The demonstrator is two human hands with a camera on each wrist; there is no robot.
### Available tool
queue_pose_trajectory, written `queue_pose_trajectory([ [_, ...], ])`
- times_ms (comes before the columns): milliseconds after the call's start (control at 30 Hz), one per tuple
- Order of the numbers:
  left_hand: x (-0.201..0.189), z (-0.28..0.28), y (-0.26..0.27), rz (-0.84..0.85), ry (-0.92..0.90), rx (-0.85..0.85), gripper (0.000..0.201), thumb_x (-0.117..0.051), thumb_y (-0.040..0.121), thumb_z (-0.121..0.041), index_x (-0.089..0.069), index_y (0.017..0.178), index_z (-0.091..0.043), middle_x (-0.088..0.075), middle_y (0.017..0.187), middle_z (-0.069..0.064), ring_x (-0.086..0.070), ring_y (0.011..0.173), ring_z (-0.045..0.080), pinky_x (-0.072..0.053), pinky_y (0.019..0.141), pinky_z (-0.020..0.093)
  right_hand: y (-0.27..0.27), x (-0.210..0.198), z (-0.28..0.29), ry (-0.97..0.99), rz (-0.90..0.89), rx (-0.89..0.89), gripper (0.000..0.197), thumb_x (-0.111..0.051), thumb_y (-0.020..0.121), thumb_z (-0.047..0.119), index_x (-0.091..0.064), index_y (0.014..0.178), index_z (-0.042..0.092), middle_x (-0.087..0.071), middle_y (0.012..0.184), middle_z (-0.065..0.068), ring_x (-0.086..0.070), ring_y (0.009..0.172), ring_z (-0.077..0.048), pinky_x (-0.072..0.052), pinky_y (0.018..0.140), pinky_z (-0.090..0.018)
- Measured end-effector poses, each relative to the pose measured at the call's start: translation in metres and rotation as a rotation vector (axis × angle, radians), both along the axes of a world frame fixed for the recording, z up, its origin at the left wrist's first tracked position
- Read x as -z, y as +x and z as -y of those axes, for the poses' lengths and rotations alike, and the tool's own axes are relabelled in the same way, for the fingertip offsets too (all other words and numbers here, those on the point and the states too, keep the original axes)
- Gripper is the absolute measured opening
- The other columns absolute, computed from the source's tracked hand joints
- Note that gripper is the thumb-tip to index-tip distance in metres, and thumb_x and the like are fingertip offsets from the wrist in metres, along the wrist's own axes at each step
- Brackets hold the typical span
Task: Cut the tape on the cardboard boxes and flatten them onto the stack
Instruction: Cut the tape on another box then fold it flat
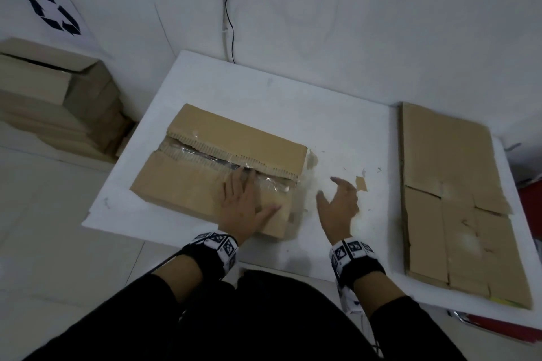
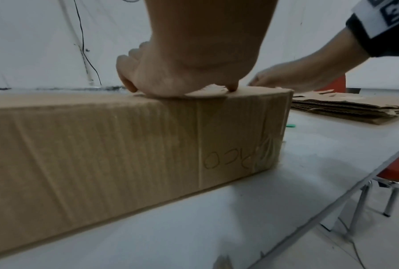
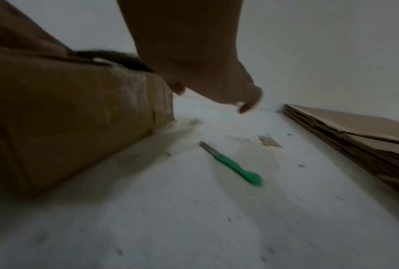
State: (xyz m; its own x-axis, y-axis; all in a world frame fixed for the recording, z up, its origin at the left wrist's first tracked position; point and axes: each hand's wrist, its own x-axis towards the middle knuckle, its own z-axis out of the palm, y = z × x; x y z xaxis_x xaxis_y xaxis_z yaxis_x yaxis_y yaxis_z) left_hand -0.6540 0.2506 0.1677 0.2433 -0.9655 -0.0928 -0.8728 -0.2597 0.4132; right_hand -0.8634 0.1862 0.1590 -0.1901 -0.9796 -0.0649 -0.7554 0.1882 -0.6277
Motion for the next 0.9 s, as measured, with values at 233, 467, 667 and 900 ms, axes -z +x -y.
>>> queue_pose_trajectory([
  [233,0.000,0.003,0.006,-0.060,-0.050,0.007,0.094,-0.034,0.060,-0.089,-0.041,0.134,-0.032,-0.025,0.148,0.009,-0.020,0.139,0.029,-0.019,0.110,0.048,0.064,-0.038,0.037,-0.187,-0.181,-0.777,0.069,-0.053,0.077,0.054,-0.047,0.139,0.026,-0.033,0.154,0.000,-0.025,0.144,-0.016,-0.013,0.119,-0.042],
  [467,-0.010,0.008,0.016,-0.078,-0.133,0.085,0.089,-0.048,0.063,-0.086,-0.042,0.133,-0.031,-0.019,0.154,0.008,-0.015,0.142,0.026,-0.015,0.114,0.049,0.068,-0.052,0.061,-0.127,-0.300,-0.920,0.042,-0.045,0.103,0.022,-0.046,0.145,0.027,-0.047,0.149,-0.001,-0.044,0.136,-0.022,-0.034,0.108,-0.031],
  [667,-0.016,0.022,0.033,0.031,-0.193,0.348,0.080,-0.050,0.069,-0.083,-0.051,0.118,-0.020,-0.050,0.131,0.001,-0.035,0.135,0.027,-0.025,0.111,0.054,0.057,-0.071,0.081,-0.297,-0.203,-0.601,0.024,-0.044,0.104,0.024,-0.061,0.118,0.014,-0.071,0.089,-0.009,-0.065,0.076,-0.028,-0.045,0.064,-0.034],
  [900,-0.028,0.040,0.048,0.120,-0.314,0.522,0.097,-0.045,0.062,-0.093,-0.051,0.116,-0.013,-0.052,0.110,0.004,-0.049,0.105,0.026,-0.029,0.110,0.045,0.028,-0.092,0.125,-0.146,-0.024,-0.486,0.030,-0.043,0.104,0.033,-0.046,0.080,0.014,-0.050,0.065,0.001,-0.049,0.056,-0.014,-0.030,0.050,-0.029],
])
